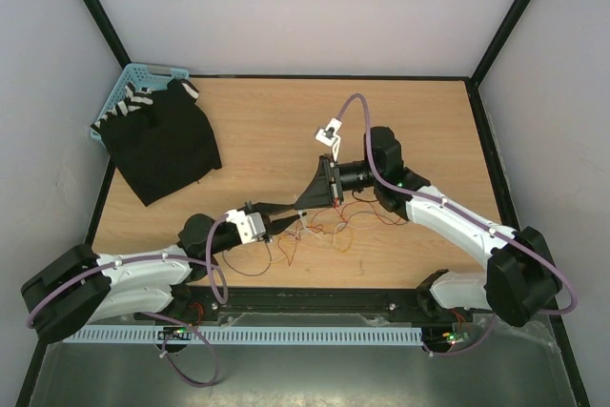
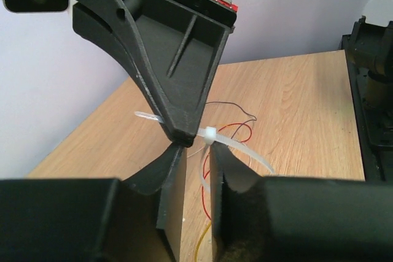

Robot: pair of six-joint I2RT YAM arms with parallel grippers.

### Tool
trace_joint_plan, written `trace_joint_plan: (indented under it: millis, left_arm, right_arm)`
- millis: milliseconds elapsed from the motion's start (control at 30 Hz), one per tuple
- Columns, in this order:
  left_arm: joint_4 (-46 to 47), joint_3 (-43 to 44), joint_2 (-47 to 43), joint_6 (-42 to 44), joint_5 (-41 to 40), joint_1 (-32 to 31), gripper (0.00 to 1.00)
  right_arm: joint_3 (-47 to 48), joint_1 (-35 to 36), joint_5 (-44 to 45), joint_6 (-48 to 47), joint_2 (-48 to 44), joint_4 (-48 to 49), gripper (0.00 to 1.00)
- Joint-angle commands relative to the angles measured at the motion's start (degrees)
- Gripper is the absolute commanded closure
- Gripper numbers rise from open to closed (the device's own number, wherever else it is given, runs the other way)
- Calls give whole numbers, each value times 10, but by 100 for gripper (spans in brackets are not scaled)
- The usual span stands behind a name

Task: Zip-tie the wires
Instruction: Tie the cable at the center of the board.

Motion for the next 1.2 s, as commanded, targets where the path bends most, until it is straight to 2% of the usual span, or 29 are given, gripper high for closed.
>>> trace_joint_plan:
  millis: [0, 67, 133, 533, 767, 967, 1033, 1100, 1167]
  left_arm:
    - [16, 21, 2, -12, 17, -5, 81]
    - [16, 19, 0, -15, 16, -6, 93]
    - [16, 14, -3, -17, 14, -6, 100]
    - [16, -67, -4, -42, -42, -6, 100]
    - [17, -66, 34, -56, -46, -9, 100]
    - [16, -65, 15, -40, -82, -8, 100]
    - [16, -67, 7, -39, -100, -7, 94]
    - [15, -68, -3, -35, -115, -6, 80]
    - [14, -72, -16, -35, -126, -4, 57]
  right_arm:
    - [-6, 3, 6, 16, -15, 42, 100]
    - [-8, 3, 14, 21, -16, 50, 100]
    - [-5, 3, 25, 20, -15, 52, 100]
    - [64, -13, 76, -6, 27, 28, 100]
    - [87, -13, 77, -5, 43, 29, 100]
    - [66, -13, 77, -17, 39, 17, 100]
    - [56, -13, 80, -26, 37, 7, 100]
    - [46, -13, 83, -30, 35, 1, 100]
    - [37, -13, 86, -34, 32, 1, 100]
